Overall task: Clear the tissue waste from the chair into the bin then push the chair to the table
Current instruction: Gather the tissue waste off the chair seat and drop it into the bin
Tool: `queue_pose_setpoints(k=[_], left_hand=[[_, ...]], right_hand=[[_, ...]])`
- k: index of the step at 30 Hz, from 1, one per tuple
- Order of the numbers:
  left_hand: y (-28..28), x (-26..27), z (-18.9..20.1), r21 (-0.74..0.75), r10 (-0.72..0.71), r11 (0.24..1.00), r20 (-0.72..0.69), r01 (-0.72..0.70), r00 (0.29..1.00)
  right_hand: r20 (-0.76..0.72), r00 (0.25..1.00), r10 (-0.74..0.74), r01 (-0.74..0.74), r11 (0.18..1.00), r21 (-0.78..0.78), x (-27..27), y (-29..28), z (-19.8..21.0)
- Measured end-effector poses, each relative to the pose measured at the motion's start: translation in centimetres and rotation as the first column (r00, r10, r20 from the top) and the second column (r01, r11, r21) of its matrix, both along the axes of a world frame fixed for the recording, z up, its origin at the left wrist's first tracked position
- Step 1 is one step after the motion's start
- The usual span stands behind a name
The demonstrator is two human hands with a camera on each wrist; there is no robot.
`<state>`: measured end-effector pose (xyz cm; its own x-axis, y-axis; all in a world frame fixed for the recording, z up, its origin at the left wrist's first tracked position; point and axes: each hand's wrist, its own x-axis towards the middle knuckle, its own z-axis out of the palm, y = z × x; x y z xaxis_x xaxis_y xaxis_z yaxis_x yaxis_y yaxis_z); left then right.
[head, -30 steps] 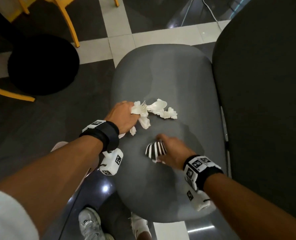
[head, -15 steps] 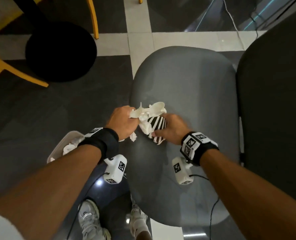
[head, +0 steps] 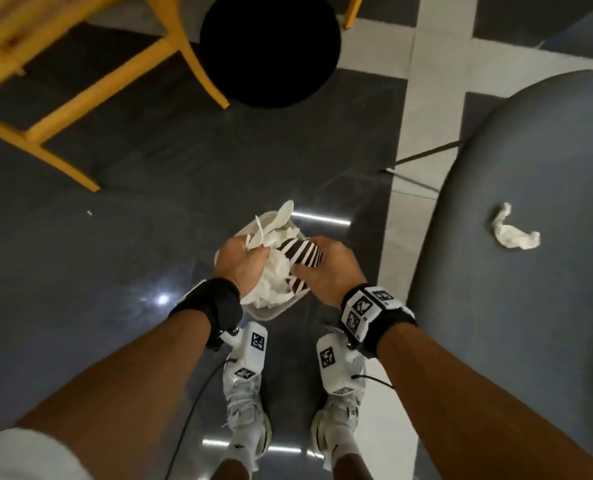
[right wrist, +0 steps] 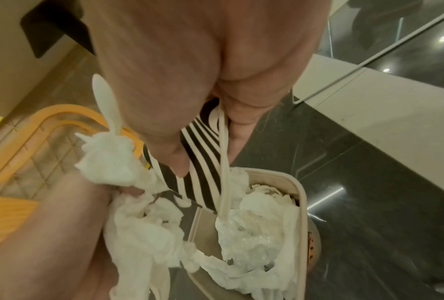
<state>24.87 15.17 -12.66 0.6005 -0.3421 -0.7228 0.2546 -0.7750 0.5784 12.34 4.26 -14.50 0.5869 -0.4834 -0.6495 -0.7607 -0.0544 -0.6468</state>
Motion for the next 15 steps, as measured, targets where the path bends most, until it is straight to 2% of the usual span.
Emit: queue_pose_setpoints(k=[3,7,10,13,15], left_hand=[[1.2,0.5,-0.8,0.002,0.031,1.000,-0.004,-0.031,1.000],[0.1,0.1,0.0,-0.019,-0.009,1.000,0.022,0.009,1.000],[-1.6,-0.1,1.3,-0.062,-0.076,0.995,0.007,0.076,0.997],[-4.0,-0.7,1.9,-0.075,-0.246,0.965,0.061,0.251,0.967],[-5.7,-1.6,2.1,-0.117,-0.316,0.938,0.089,0.325,0.944]], right_hand=[[0.036,0.987,-0.155,0.156,0.987,-0.040,0.0,-0.3,0.8],[0.080,0.949,-0.305,0.313,0.944,-0.102,-3.2,-3.5,4.1],[0.075,0.952,-0.297,0.306,0.925,-0.223,-6.0,-7.0,6.6],[0.026,0.971,-0.238,0.230,0.896,-0.380,-8.5,-10.6,8.8],[-0.021,0.961,-0.276,0.234,0.851,-0.470,-10.4,-13.3,9.1]])
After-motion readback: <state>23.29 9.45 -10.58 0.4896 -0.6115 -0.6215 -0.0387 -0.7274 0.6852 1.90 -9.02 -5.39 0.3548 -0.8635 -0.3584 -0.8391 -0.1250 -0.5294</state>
